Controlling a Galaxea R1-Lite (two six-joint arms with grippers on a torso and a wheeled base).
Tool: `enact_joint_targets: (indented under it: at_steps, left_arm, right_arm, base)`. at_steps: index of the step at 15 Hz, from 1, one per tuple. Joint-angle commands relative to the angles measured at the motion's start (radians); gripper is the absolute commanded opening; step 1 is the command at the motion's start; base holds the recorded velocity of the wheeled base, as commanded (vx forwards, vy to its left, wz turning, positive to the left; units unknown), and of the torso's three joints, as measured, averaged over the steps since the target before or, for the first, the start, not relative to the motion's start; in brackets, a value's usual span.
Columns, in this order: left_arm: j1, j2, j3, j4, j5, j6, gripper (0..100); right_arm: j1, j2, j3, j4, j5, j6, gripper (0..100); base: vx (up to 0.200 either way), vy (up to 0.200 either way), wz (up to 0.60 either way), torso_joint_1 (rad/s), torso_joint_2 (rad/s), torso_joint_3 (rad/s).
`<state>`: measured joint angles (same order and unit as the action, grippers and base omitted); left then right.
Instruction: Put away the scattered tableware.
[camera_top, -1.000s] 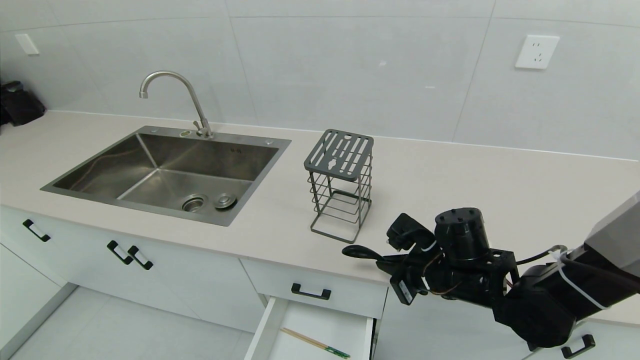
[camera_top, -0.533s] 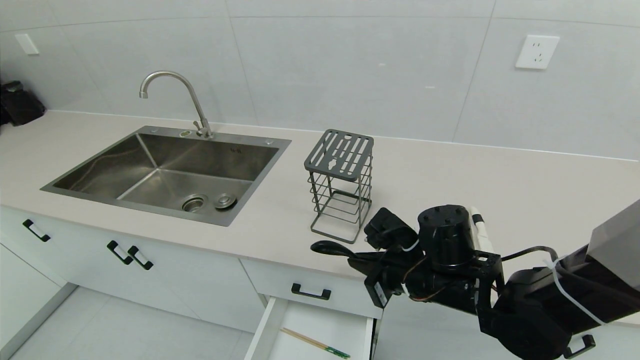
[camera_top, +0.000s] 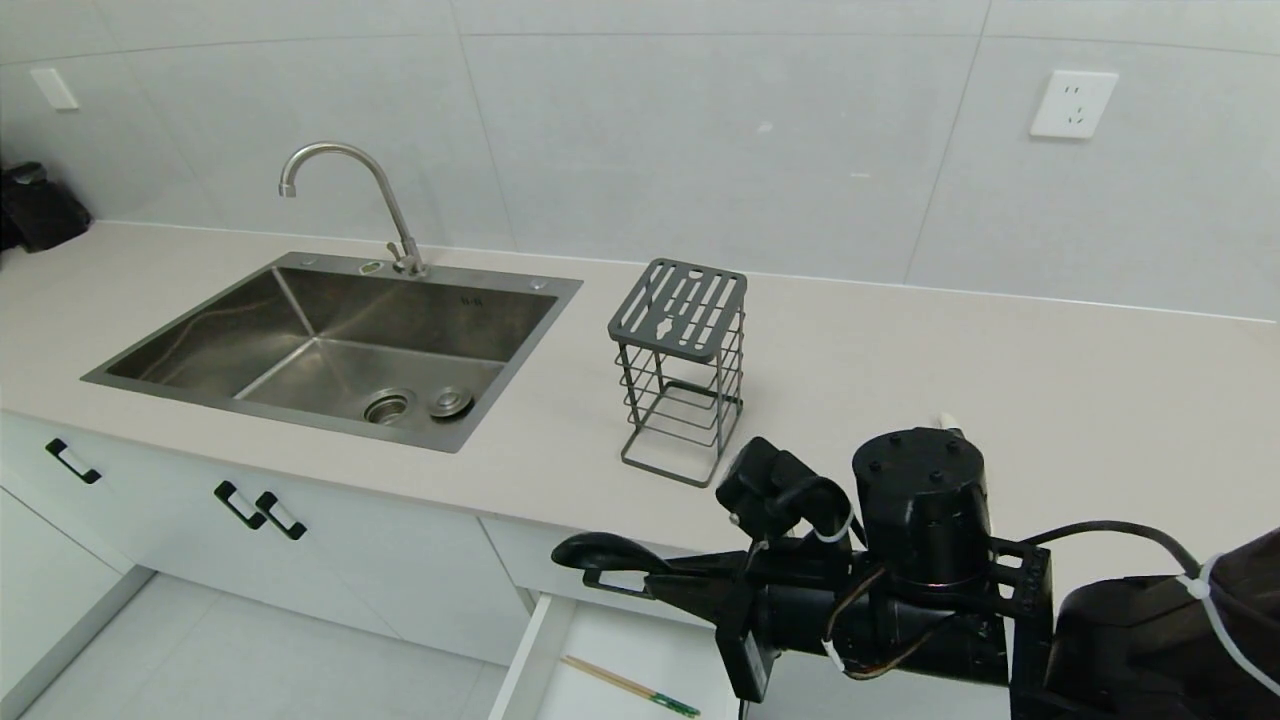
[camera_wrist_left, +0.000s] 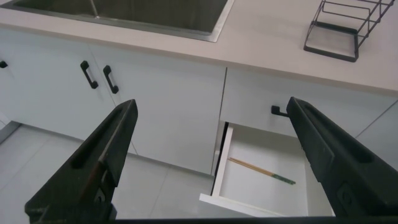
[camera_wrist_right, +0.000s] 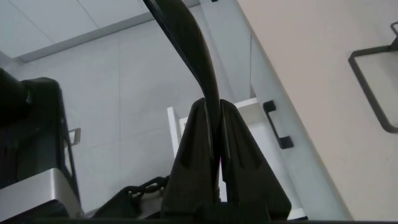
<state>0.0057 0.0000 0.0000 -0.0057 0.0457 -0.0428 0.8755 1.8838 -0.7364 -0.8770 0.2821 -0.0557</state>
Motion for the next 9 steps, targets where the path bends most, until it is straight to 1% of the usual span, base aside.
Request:
enact_joint_targets:
  at_steps: [1, 3, 5, 7, 9]
  left_arm:
    - [0.0, 0.0, 0.0, 0.0, 0.0, 0.0, 100]
    - [0.0, 0.0, 0.0, 0.0, 0.0, 0.0, 100]
    - [0.0, 0.0, 0.0, 0.0, 0.0, 0.0, 100]
    - [0.0, 0.0, 0.0, 0.0, 0.0, 0.0, 100]
    - [0.0, 0.0, 0.0, 0.0, 0.0, 0.0, 100]
  right_arm:
    - [0.01, -0.026, 0.0, -0.002, 0.002, -0.006, 0]
    - [0.048, -0.009, -0.046, 0.006, 0.005, -0.016, 0]
    - [0.051, 0.006, -0.06, 0.007, 0.006, -0.016, 0]
    - [0.057, 0.034, -0.103, 0.007, 0.005, -0.015, 0]
    - [0.057, 0.037, -0.123, 0.003, -0.012, -0.015, 0]
  base:
    - [0.0, 0.0, 0.0, 0.0, 0.0, 0.0]
    - [0.0, 0.0, 0.0, 0.0, 0.0, 0.0]
    - [0.0, 0.0, 0.0, 0.0, 0.0, 0.0]
    - [0.0, 0.0, 0.0, 0.0, 0.0, 0.0]
    - [0.0, 0.0, 0.0, 0.0, 0.0, 0.0]
